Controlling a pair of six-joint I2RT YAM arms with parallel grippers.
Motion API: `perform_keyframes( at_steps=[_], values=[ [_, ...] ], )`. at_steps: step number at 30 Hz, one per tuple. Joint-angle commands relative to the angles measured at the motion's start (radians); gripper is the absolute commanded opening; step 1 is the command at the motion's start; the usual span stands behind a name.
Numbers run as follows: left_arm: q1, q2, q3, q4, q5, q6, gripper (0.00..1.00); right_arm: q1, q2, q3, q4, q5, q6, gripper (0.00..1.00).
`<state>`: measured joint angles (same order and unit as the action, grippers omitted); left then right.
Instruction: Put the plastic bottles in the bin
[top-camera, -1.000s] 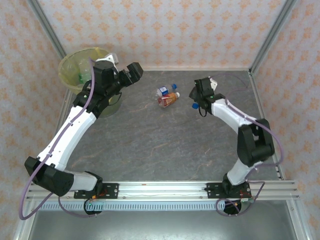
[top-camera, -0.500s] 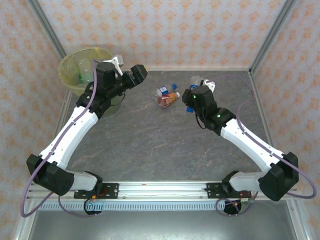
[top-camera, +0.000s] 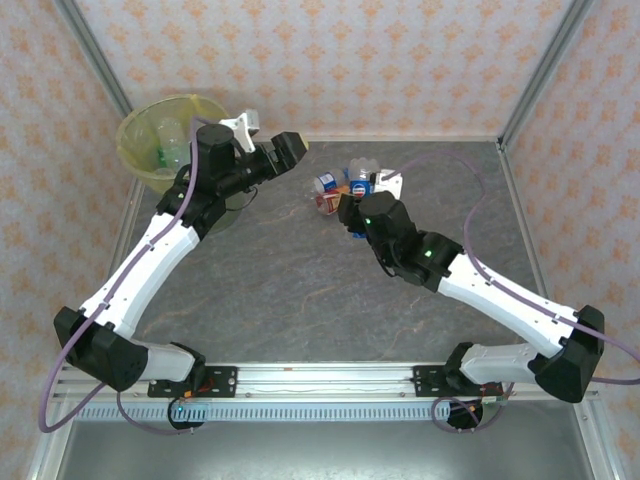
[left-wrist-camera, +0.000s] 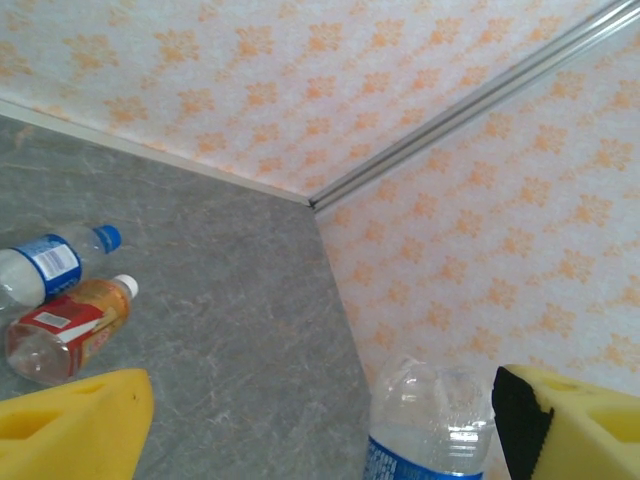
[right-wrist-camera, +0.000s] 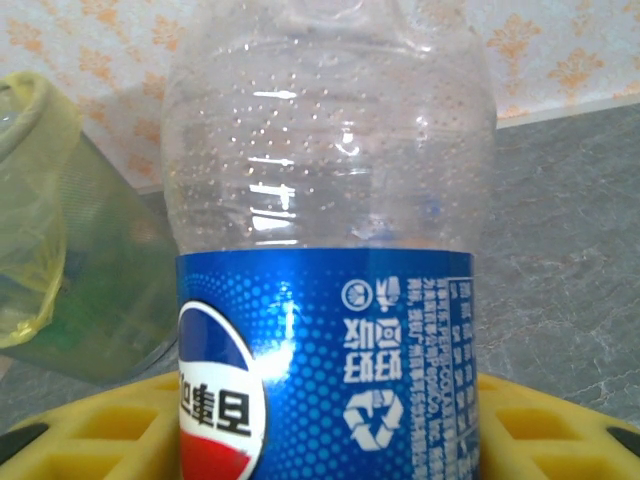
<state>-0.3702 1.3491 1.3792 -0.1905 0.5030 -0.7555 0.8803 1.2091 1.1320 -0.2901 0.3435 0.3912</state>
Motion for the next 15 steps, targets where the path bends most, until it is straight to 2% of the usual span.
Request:
perform_keyframes(
  at_steps=[1,8,15],
  values=[
    [-0.030,0.017,0.011,0.071,0.069,-0.008,0.89,0.028,-0.020,0.036,0.030,0.054,-0.060,0.45],
    [-0.102,0.067,0.036,0.085,0.149,0.027,0.89,0.060,-0.022,0.038,0.057,0.018,-0.118,0.45],
    [-0.148,0.102,0.043,0.100,0.184,0.056,0.89,0.062,-0.022,0.054,0.059,-0.028,-0.136,0.45]
  ],
)
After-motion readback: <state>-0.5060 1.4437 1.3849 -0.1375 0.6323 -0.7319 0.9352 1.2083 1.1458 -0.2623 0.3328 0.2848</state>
